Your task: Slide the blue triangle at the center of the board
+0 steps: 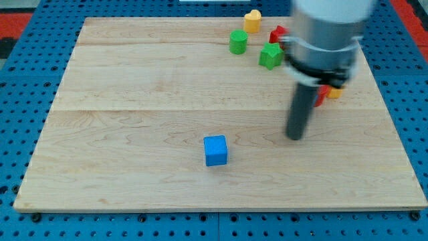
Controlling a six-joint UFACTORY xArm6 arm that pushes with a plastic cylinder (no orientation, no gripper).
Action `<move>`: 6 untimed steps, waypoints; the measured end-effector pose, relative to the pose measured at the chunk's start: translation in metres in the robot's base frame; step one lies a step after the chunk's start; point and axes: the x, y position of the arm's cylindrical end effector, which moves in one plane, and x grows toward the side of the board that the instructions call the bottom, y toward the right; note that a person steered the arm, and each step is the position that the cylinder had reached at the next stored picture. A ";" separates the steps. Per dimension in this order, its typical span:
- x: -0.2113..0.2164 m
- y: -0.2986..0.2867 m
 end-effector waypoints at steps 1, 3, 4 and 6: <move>-0.001 0.084; -0.048 -0.037; -0.084 -0.025; -0.110 -0.121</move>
